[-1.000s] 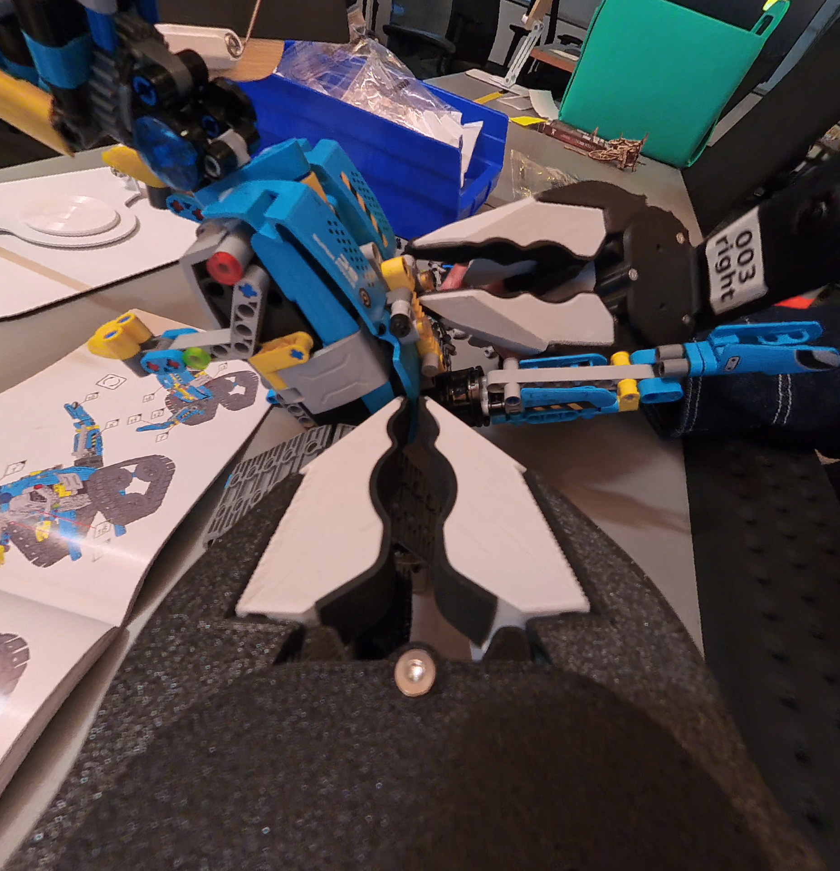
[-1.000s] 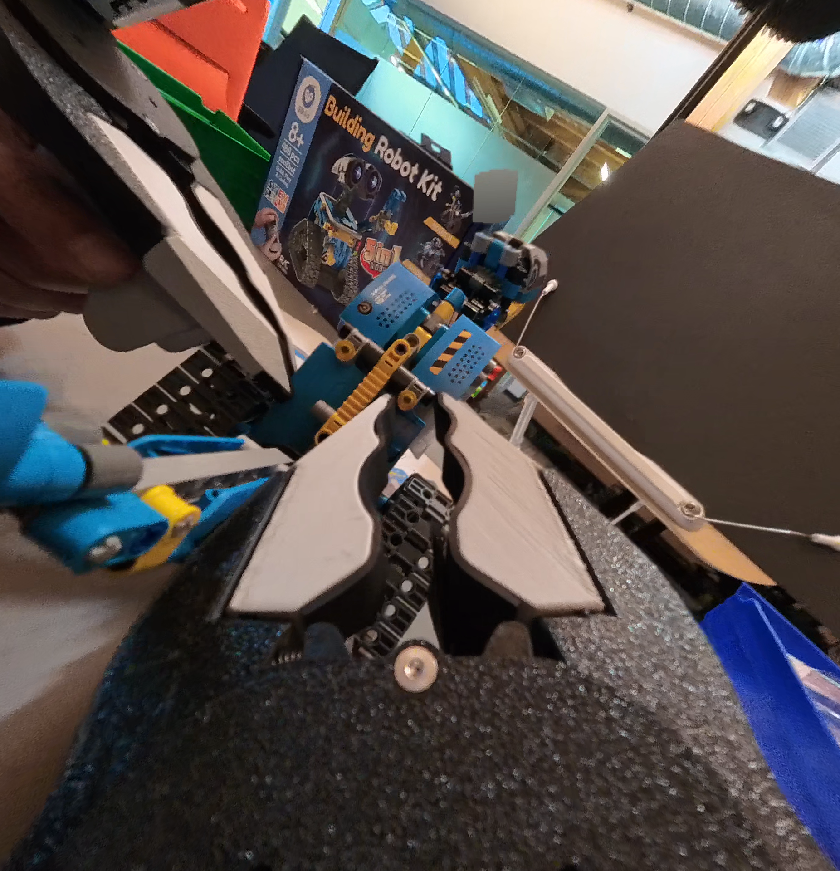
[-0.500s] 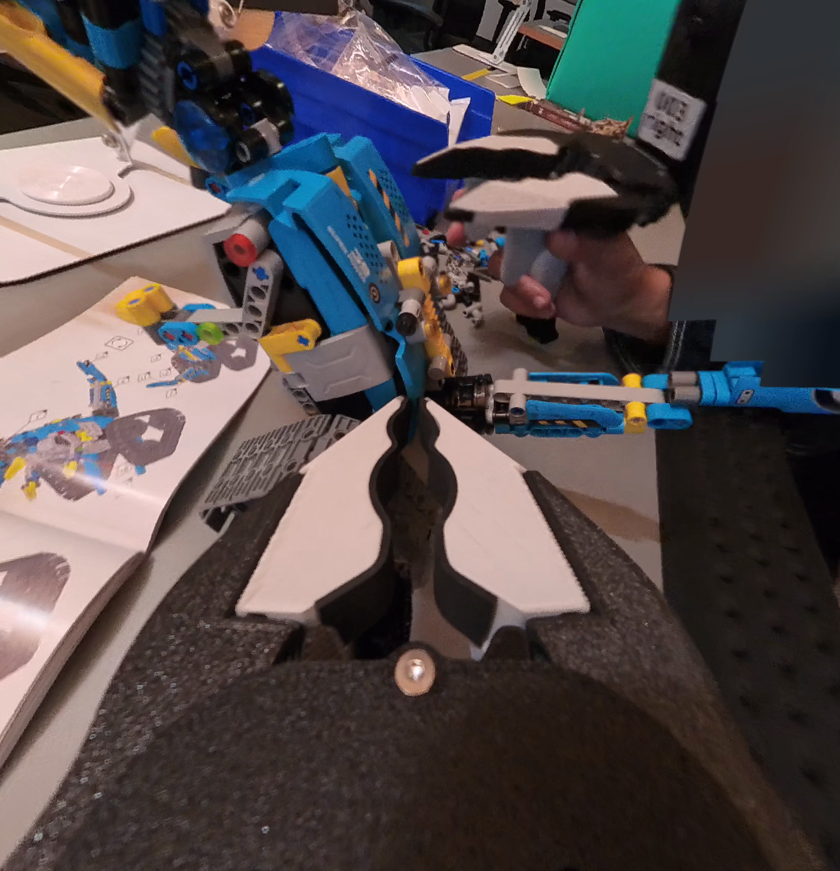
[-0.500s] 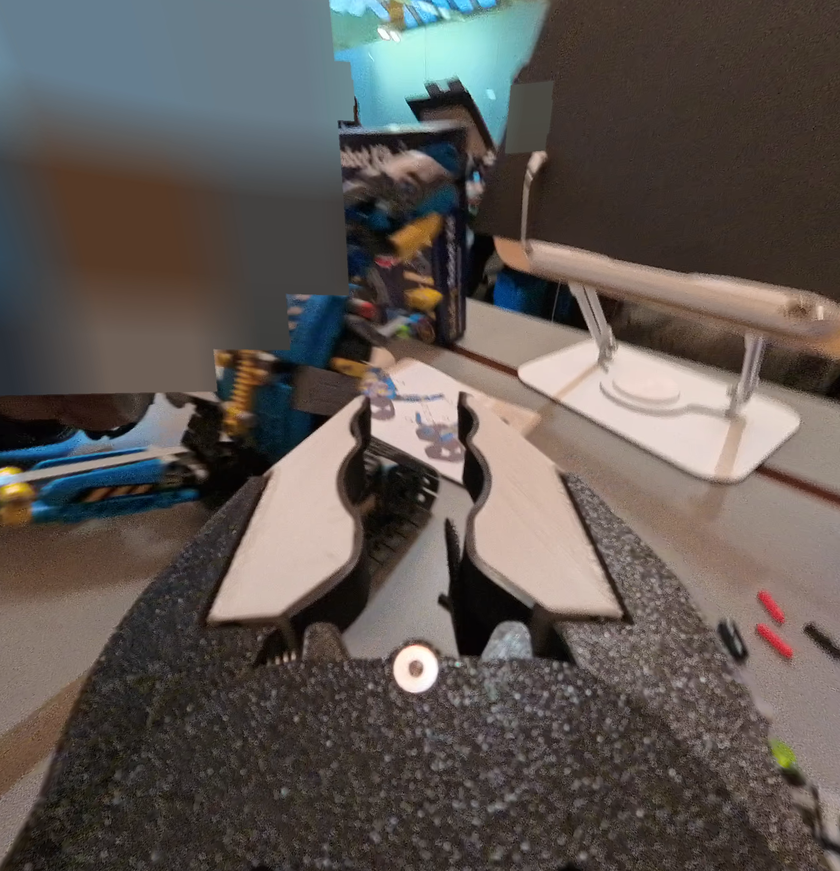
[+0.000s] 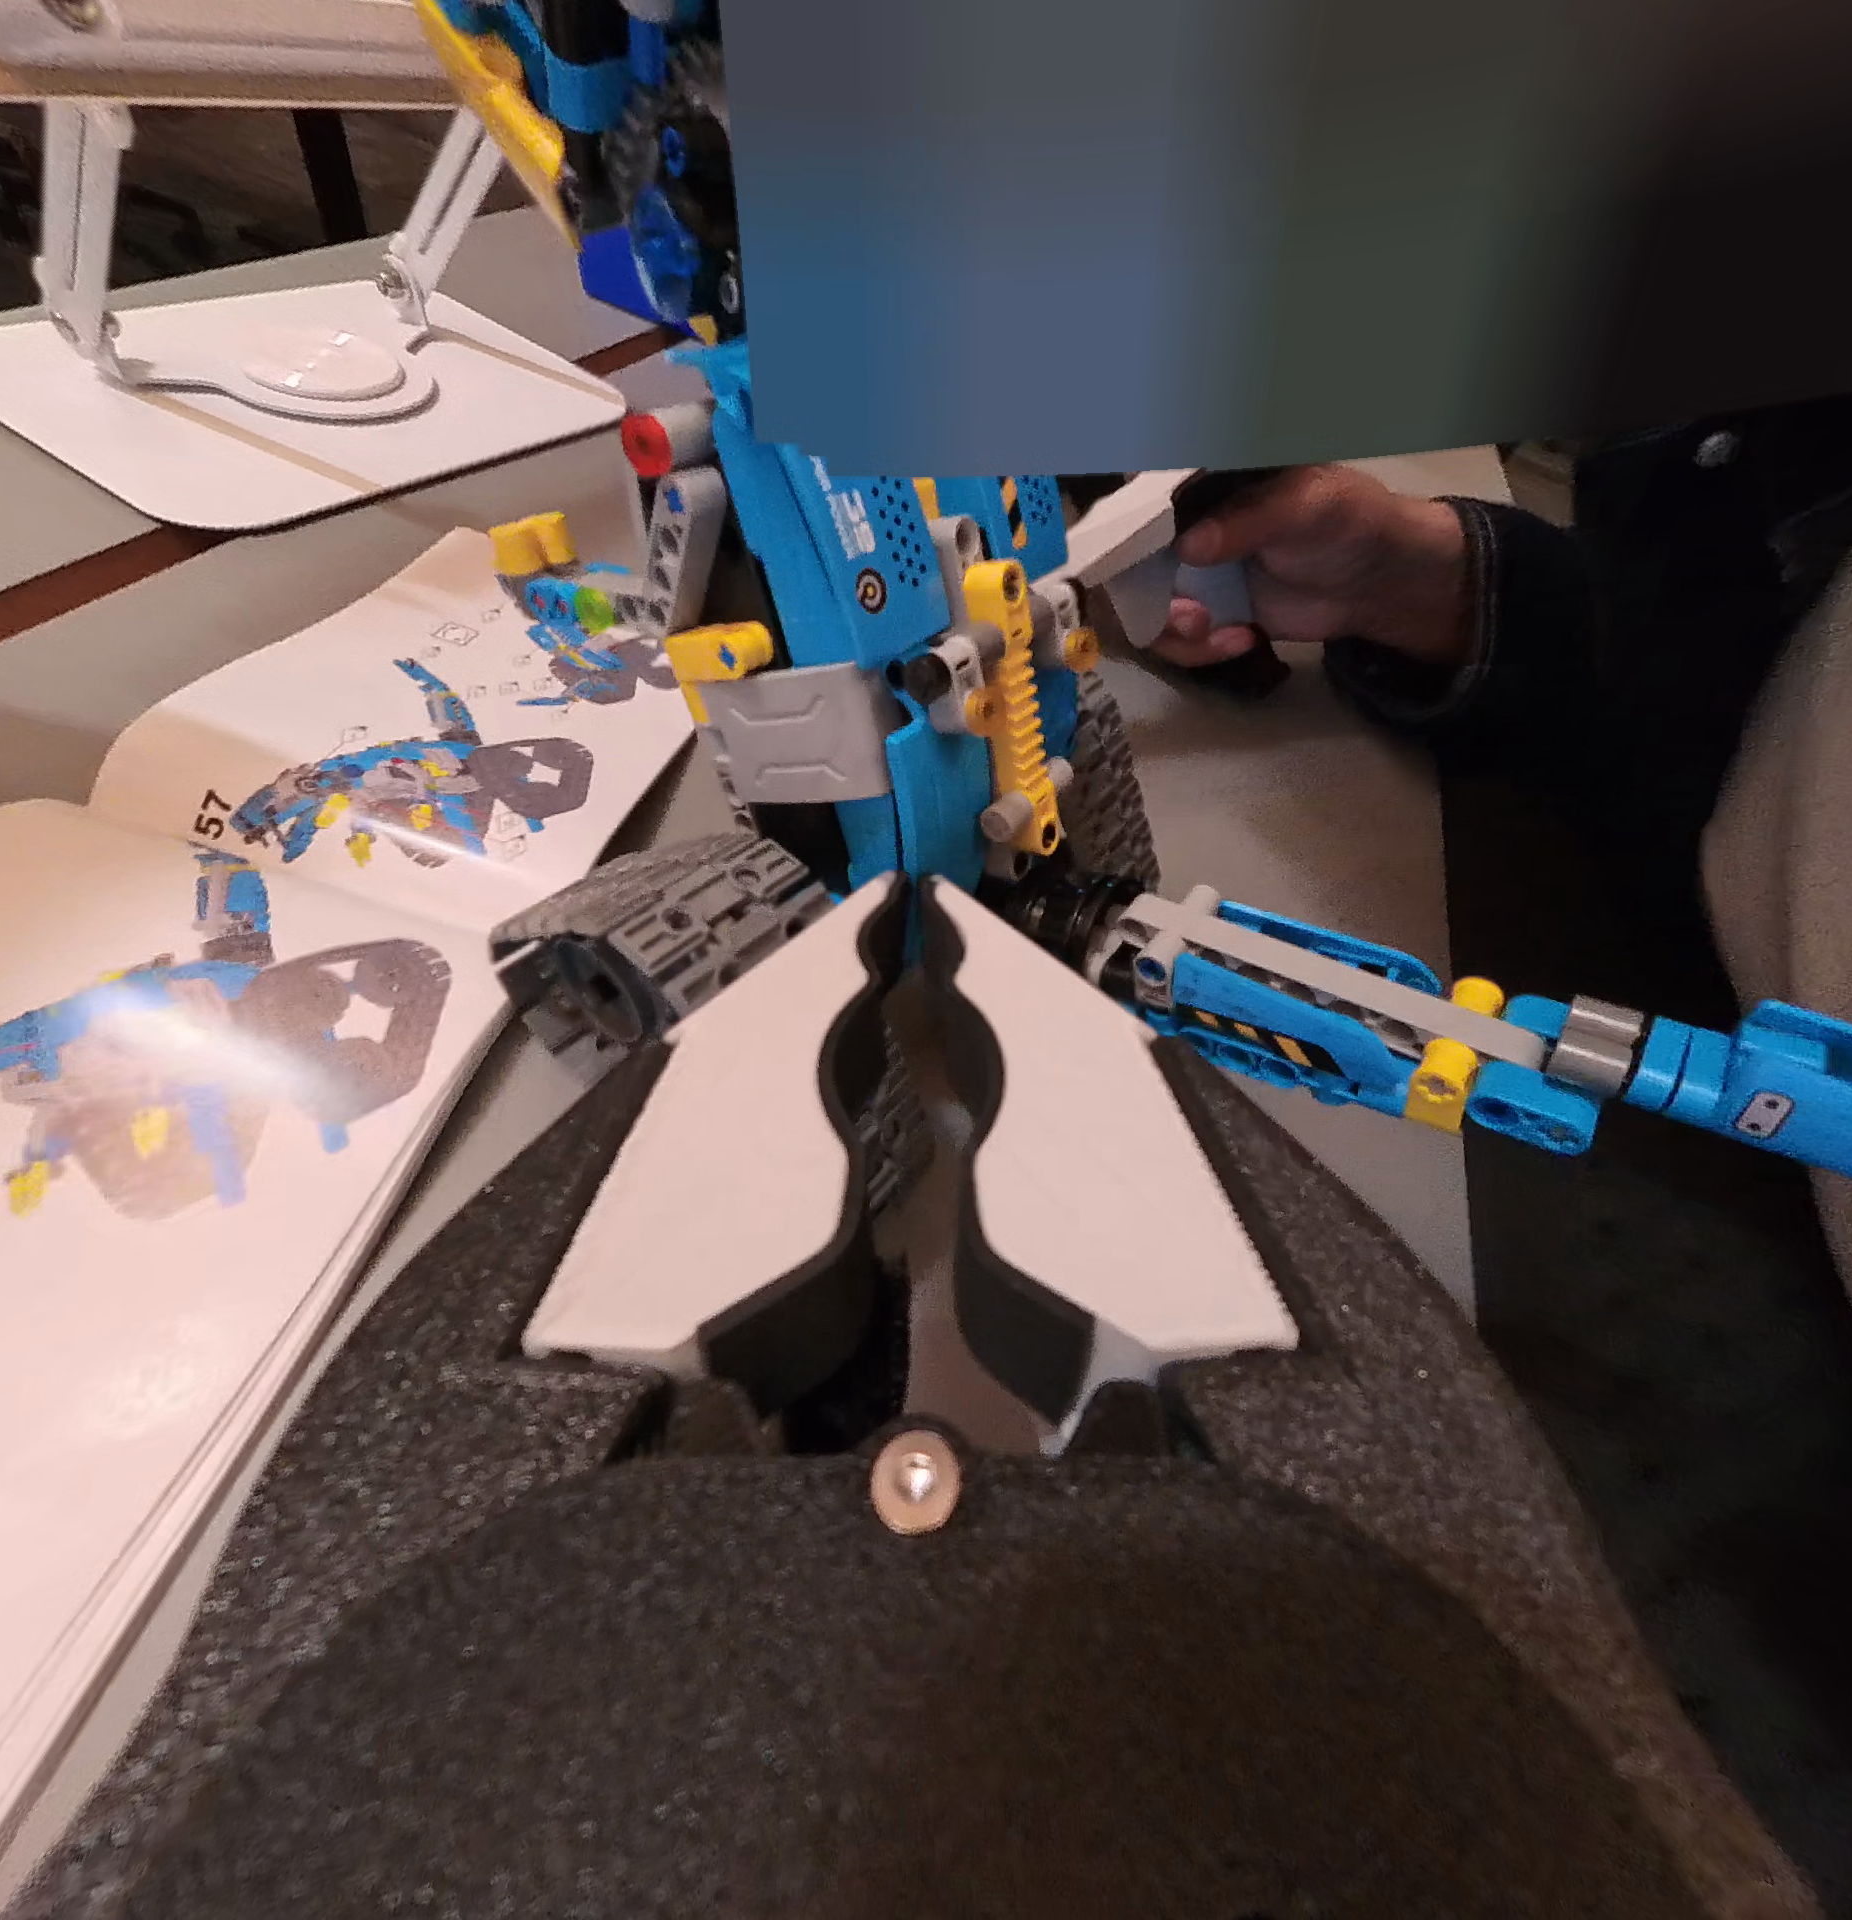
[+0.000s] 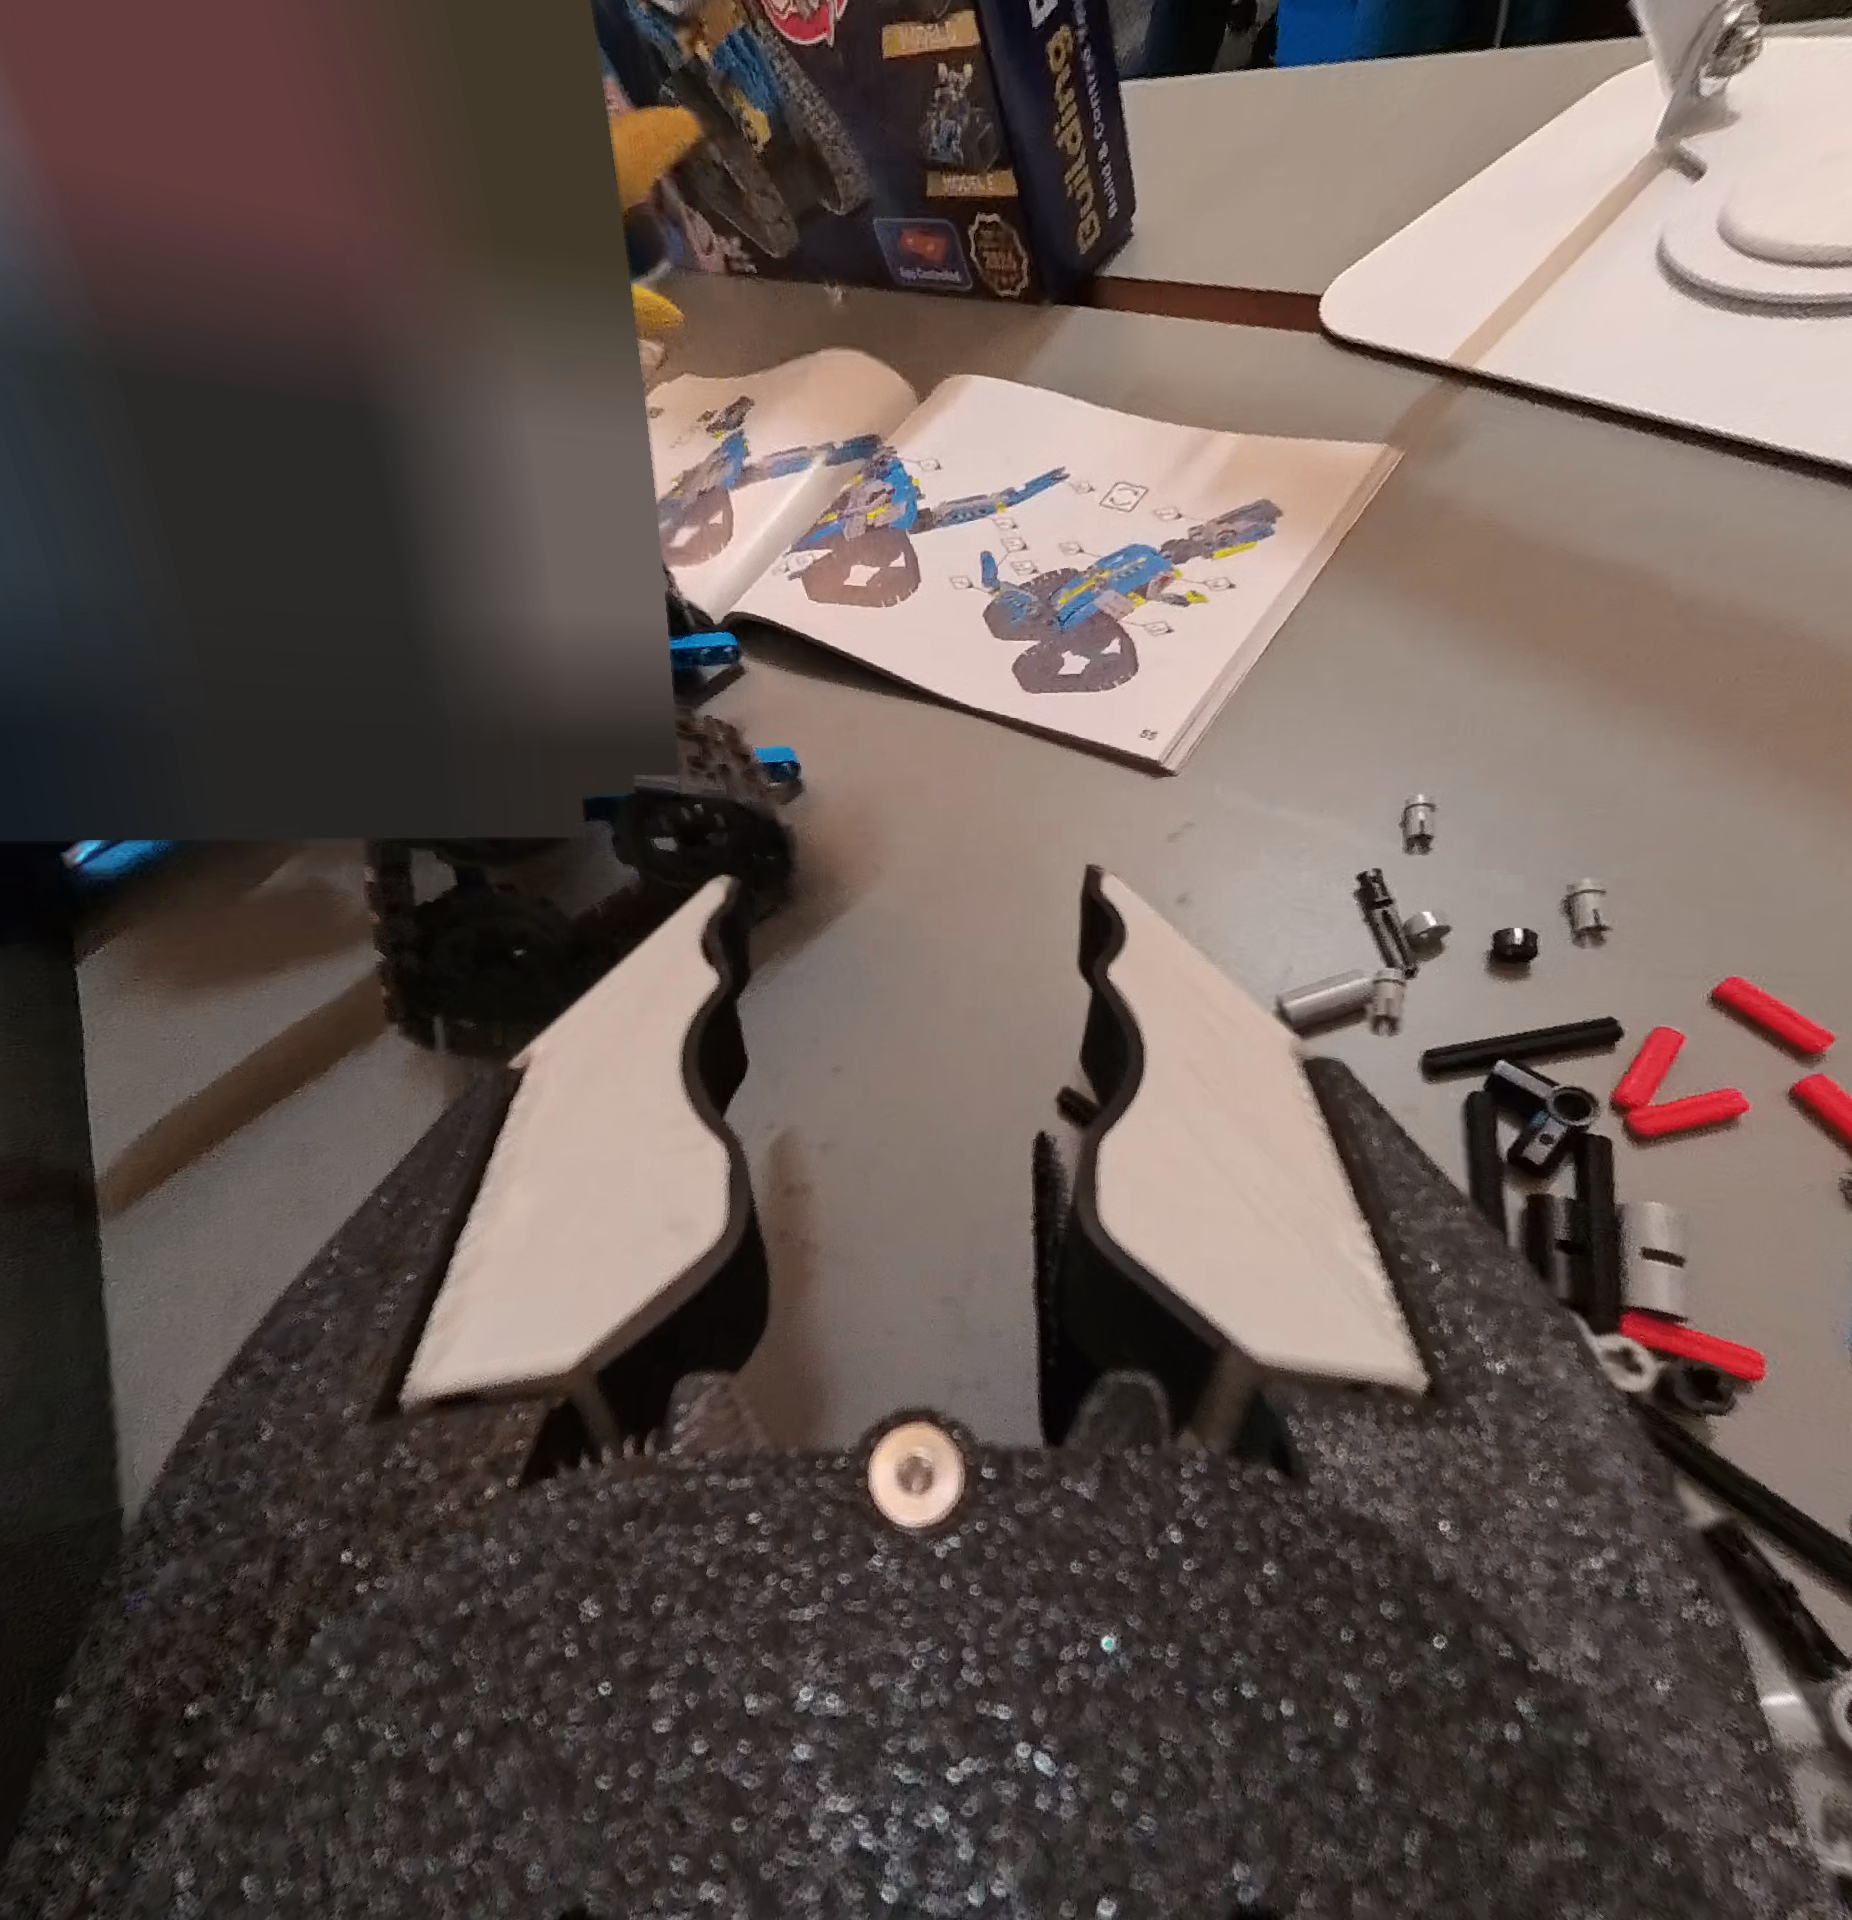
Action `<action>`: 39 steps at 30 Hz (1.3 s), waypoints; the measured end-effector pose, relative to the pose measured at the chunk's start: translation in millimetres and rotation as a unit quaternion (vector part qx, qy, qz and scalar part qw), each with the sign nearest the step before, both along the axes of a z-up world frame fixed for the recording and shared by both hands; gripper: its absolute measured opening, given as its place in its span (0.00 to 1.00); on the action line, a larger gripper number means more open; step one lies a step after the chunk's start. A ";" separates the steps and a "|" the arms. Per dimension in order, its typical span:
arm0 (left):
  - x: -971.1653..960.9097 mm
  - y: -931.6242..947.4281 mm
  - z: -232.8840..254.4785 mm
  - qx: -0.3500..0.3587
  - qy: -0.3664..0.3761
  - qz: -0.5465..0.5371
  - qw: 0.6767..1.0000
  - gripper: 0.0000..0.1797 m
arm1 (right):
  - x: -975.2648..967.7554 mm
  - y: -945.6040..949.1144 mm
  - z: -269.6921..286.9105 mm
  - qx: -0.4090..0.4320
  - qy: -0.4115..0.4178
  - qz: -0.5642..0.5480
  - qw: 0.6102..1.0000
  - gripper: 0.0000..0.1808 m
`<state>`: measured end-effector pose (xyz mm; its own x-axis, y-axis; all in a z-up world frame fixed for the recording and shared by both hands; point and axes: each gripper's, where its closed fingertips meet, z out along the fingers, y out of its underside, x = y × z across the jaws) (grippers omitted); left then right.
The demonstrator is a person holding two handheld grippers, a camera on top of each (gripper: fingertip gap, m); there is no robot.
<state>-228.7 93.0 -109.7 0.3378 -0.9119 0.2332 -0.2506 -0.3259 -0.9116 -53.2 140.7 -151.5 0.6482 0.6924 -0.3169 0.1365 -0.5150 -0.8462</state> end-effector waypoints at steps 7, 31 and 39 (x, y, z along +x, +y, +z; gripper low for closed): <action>-13.3 9.6 -6.7 -0.030 -0.019 0.011 0.999 0.00 | 8.4 11.0 4.0 -0.003 0.040 -0.020 0.999 0.34; -11.6 13.5 -6.3 -0.030 -0.035 0.021 0.999 0.00 | 4.3 8.5 -13.1 -0.054 0.020 -0.011 0.998 0.36; -11.4 13.7 -6.5 -0.032 -0.037 0.022 0.999 0.00 | 4.9 8.1 -13.5 -0.055 0.023 -0.013 0.998 0.36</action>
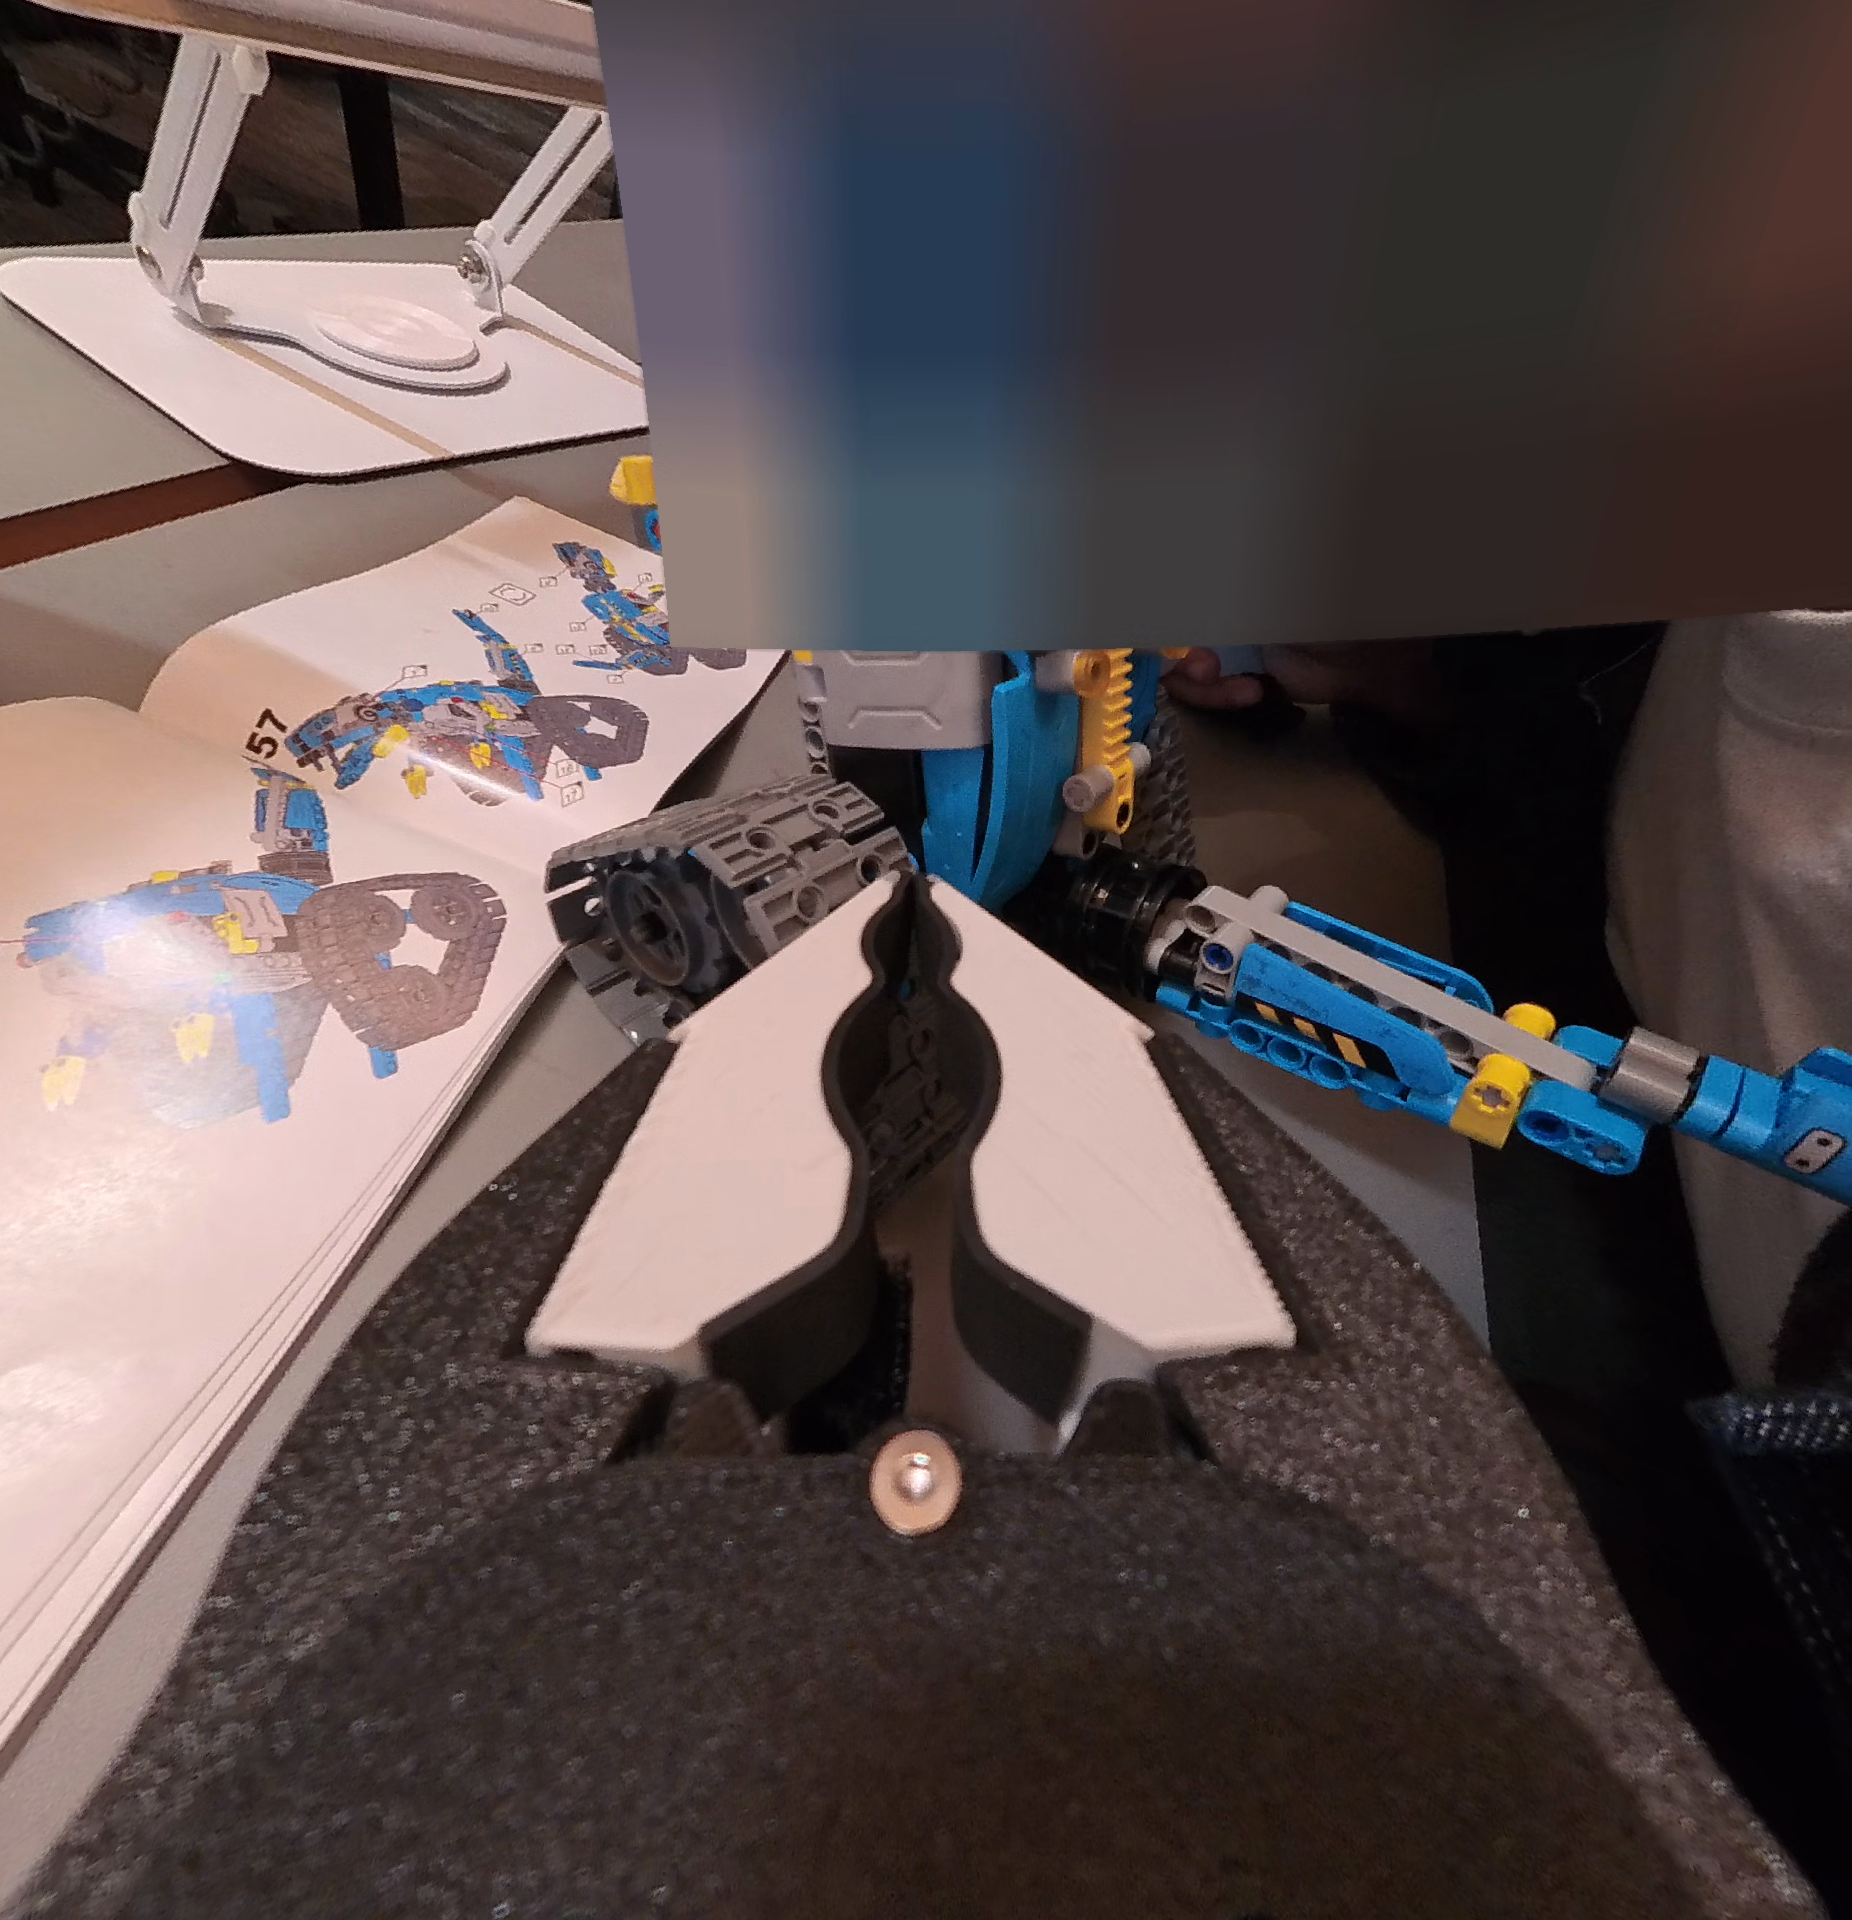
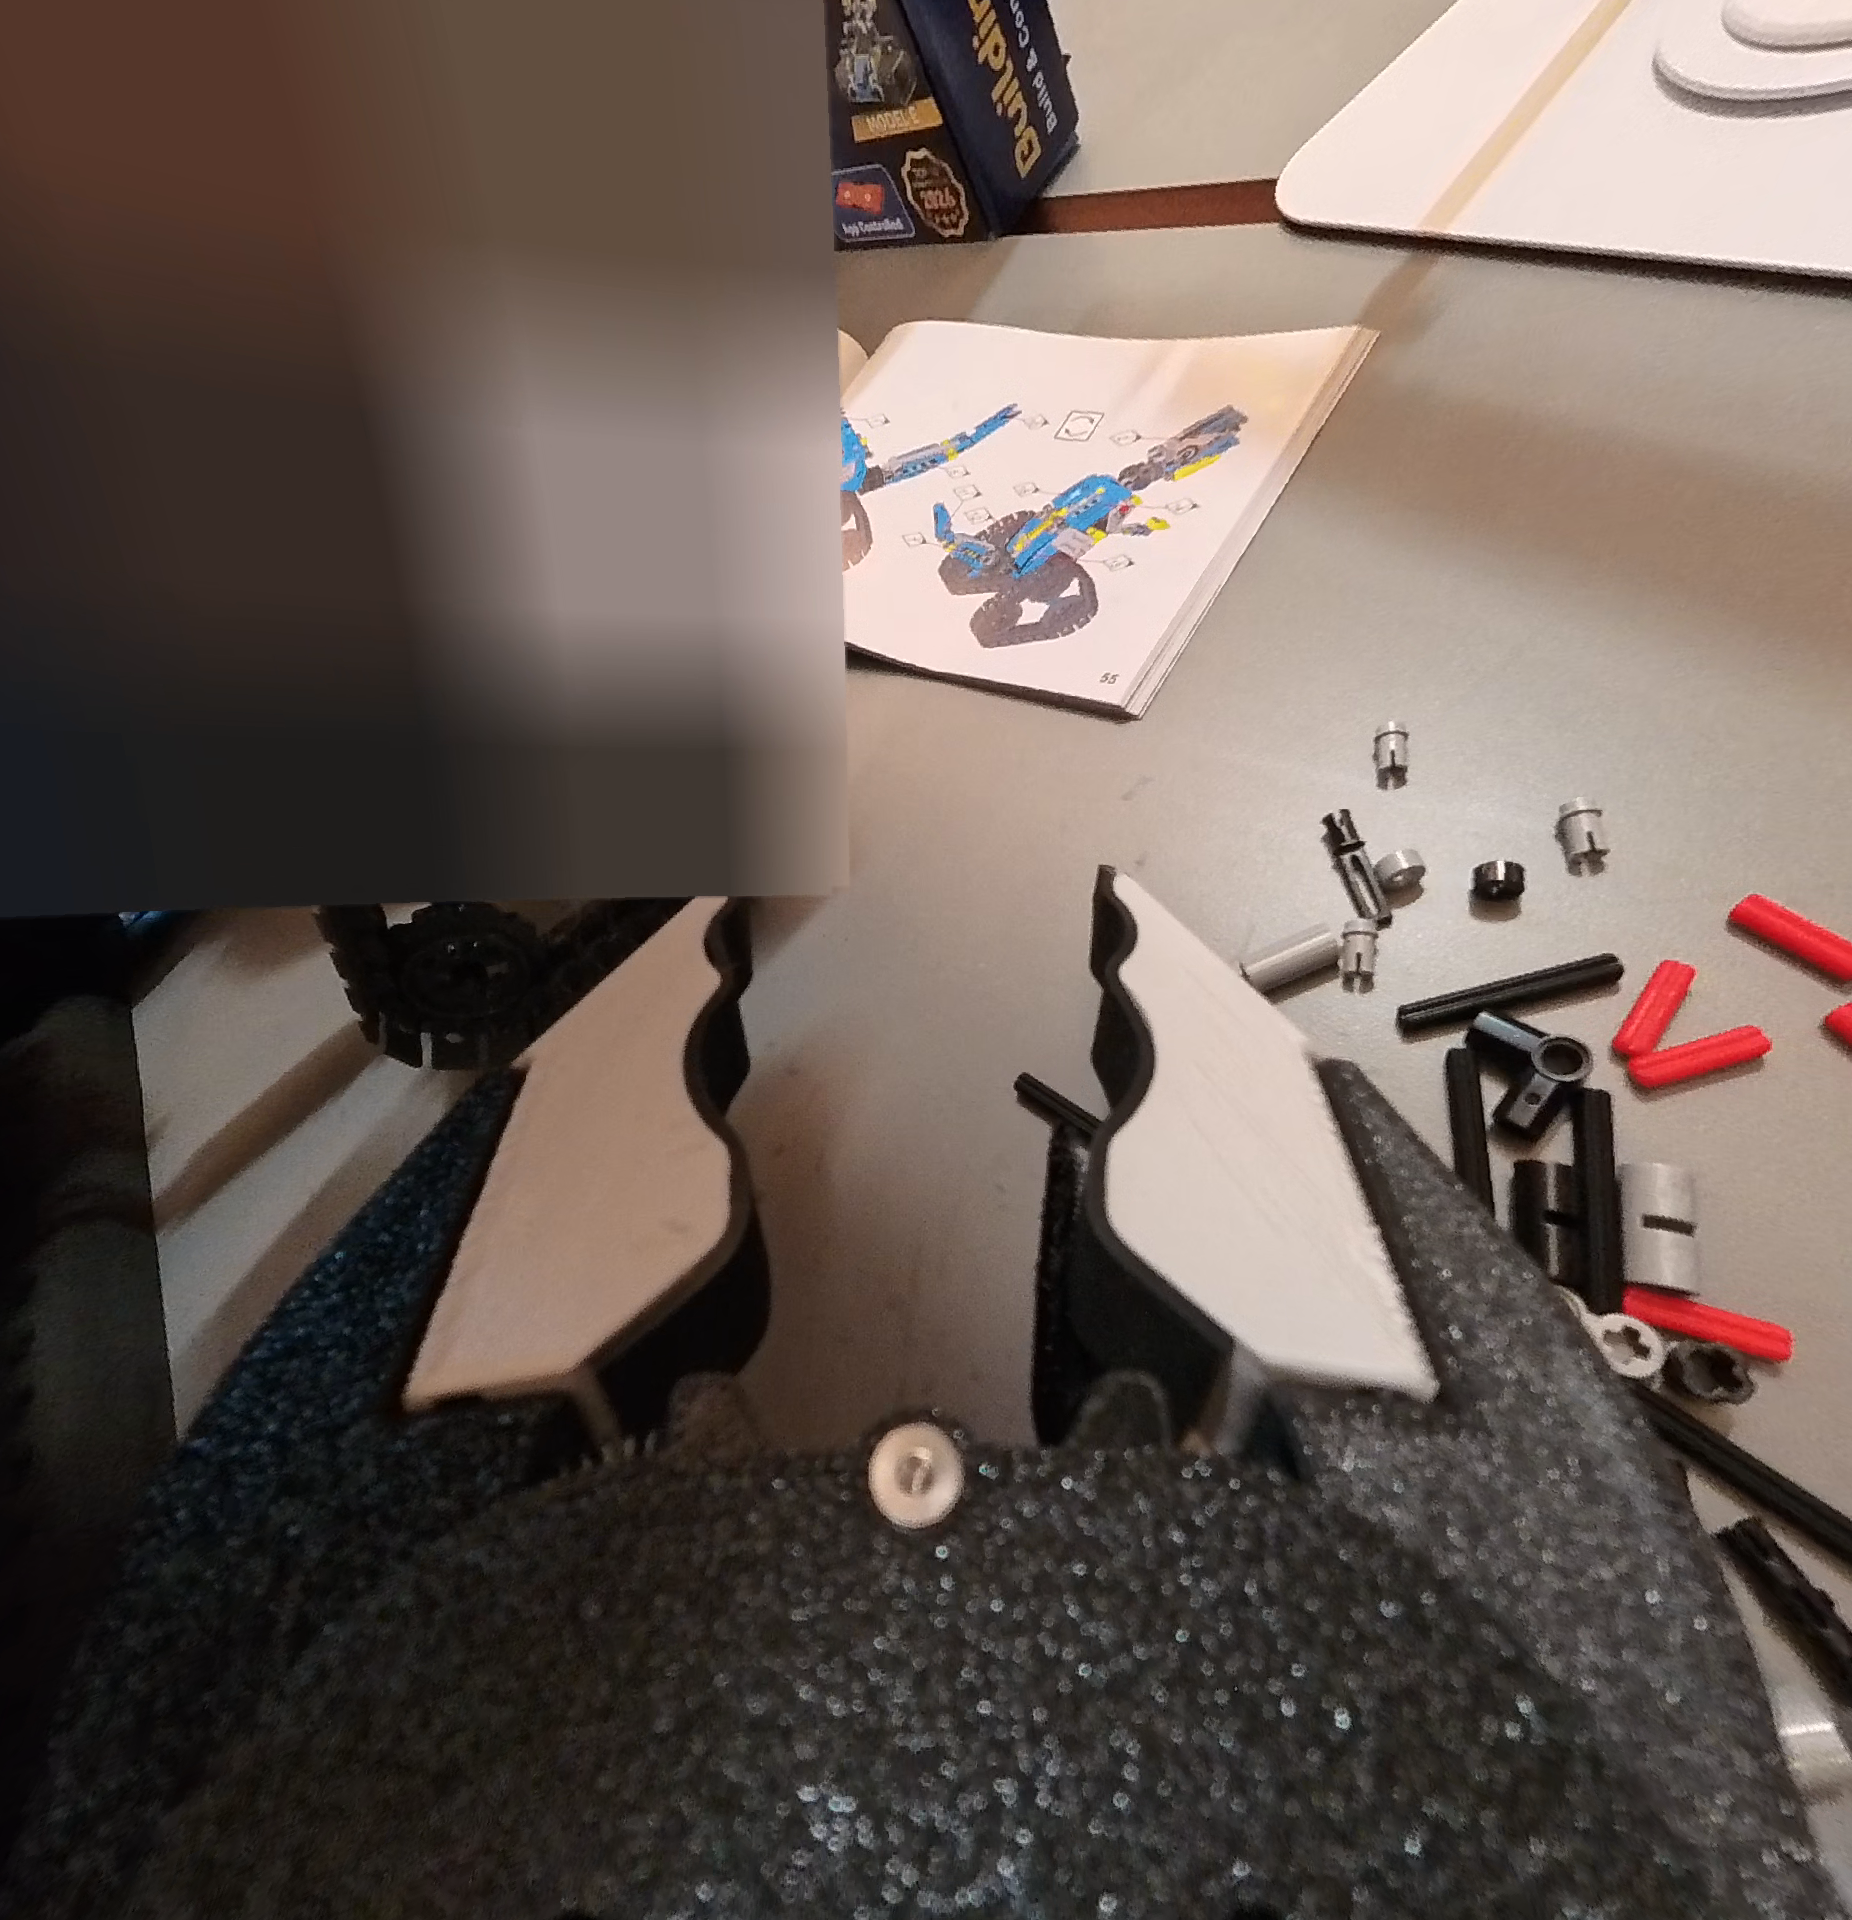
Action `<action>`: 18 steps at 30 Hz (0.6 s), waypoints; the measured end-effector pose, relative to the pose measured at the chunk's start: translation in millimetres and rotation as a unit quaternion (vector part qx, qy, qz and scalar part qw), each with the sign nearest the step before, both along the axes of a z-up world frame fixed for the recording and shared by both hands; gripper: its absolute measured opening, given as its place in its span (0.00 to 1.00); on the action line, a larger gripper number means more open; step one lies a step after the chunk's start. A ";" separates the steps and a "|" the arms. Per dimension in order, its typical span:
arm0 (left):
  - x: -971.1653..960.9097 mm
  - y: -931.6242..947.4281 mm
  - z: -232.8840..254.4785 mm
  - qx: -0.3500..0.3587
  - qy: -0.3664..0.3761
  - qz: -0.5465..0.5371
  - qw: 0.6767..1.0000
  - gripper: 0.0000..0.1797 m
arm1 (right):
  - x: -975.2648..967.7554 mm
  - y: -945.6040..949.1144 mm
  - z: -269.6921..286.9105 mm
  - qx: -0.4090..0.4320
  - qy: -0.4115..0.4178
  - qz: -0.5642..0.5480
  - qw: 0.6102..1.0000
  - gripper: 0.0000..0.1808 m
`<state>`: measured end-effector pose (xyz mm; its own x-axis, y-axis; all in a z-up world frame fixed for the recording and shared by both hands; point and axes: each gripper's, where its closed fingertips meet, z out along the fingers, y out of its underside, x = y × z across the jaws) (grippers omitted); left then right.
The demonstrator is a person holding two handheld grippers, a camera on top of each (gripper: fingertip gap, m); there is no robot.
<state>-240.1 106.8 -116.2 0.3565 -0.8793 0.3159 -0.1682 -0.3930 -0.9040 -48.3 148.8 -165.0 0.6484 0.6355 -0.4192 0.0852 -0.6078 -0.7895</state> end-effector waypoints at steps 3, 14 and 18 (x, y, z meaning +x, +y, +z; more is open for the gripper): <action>0.1 0.0 -0.1 0.000 0.000 0.000 1.000 0.00 | 1.0 0.5 -0.3 -0.001 0.001 -0.001 1.000 0.36; 0.6 0.0 -0.4 -0.003 -0.001 -0.001 1.000 0.00 | 2.6 2.5 -2.4 -0.003 0.003 -0.004 1.000 0.35; 0.8 0.0 -0.5 -0.004 -0.002 -0.001 1.000 0.00 | 2.7 1.8 -2.8 -0.002 0.003 -0.004 1.000 0.35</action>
